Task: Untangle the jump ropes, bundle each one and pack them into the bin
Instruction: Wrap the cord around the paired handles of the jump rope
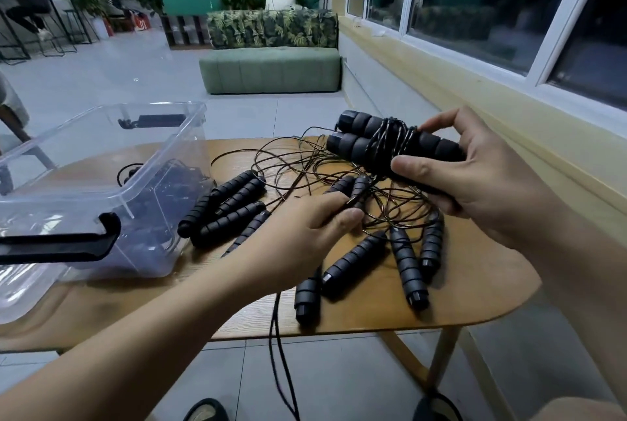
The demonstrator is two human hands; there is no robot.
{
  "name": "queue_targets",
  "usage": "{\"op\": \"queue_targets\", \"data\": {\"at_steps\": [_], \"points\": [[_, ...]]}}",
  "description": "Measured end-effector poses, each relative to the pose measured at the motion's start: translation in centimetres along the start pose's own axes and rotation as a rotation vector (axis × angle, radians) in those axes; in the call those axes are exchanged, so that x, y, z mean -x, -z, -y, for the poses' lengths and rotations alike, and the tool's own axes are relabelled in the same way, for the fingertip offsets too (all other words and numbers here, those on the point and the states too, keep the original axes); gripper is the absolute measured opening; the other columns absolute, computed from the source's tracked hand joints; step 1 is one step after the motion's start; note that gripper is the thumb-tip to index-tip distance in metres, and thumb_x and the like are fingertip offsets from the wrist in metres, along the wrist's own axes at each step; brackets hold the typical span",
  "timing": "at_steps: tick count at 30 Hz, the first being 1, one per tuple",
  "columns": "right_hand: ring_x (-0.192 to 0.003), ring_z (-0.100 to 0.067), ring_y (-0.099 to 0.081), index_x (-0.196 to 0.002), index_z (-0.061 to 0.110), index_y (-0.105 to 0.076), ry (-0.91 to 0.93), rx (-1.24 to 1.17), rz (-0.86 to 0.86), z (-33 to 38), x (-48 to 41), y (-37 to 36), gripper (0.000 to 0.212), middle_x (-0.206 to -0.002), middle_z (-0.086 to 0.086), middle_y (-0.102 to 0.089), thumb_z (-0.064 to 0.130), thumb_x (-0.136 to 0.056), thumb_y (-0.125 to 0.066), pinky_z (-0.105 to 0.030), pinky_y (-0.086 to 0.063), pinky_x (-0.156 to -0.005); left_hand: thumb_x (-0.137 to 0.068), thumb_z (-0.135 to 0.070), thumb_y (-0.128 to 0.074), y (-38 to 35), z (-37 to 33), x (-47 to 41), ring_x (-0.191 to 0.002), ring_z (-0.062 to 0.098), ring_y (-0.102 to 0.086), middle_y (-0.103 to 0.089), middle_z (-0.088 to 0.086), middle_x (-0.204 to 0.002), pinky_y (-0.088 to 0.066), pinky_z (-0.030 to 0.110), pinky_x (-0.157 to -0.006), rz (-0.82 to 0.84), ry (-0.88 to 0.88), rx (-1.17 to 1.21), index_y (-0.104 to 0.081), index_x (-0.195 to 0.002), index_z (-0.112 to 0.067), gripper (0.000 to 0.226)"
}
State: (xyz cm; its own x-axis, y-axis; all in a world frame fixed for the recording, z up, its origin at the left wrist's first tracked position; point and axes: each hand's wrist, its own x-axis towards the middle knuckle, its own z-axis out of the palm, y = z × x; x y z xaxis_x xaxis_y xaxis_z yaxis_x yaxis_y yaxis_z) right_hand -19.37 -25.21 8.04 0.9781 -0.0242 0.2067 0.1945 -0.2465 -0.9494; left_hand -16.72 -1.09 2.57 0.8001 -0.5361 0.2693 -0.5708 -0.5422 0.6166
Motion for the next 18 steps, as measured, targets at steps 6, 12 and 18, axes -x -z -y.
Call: {"op": "queue_targets", "data": {"at_steps": [6,12,18], "points": [[-0.074,-0.01,-0.072,-0.127,0.052,-0.065,-0.06,0.288,0.138,-0.9,-0.3,0.5,0.061,-0.101,0.005,-0.079,0.046,-0.072,-0.09,-0.029,-0.056,-0.059,-0.106,-0.029,-0.063,2.6,0.4,0.4,-0.054,-0.004,-0.055,-0.06,-0.023,-0.061,-0.035,0.014,-0.054,-0.026,-0.037,0.016,-0.073,-0.093,-0.021,0.018],[-0.087,-0.008,-0.075,-0.129,0.054,-0.066,-0.067,0.394,0.499,0.6,1.0,-0.4,0.058,-0.108,0.016,-0.076,0.042,-0.076,-0.089,-0.02,-0.056,-0.066,-0.097,-0.044,-0.074,3.6,1.1,0.6,-0.06,0.032,-0.064,-0.067,0.004,-0.068,-0.053,0.052,-0.057,-0.146,-0.088,0.142,-0.069,-0.084,-0.032,0.018],[-0.071,0.001,-0.071,-0.138,0.025,-0.065,-0.043,0.202,0.696,2.4,2.1,0.1,0.063,-0.096,0.012,-0.077,0.01,-0.08,-0.084,-0.009,-0.05,-0.056,-0.09,-0.03,-0.082,4.4,1.9,0.6,-0.066,0.028,-0.054,-0.06,0.015,-0.073,-0.044,0.044,-0.059,-0.115,-0.123,0.487,-0.068,-0.081,-0.014,0.023]]}}
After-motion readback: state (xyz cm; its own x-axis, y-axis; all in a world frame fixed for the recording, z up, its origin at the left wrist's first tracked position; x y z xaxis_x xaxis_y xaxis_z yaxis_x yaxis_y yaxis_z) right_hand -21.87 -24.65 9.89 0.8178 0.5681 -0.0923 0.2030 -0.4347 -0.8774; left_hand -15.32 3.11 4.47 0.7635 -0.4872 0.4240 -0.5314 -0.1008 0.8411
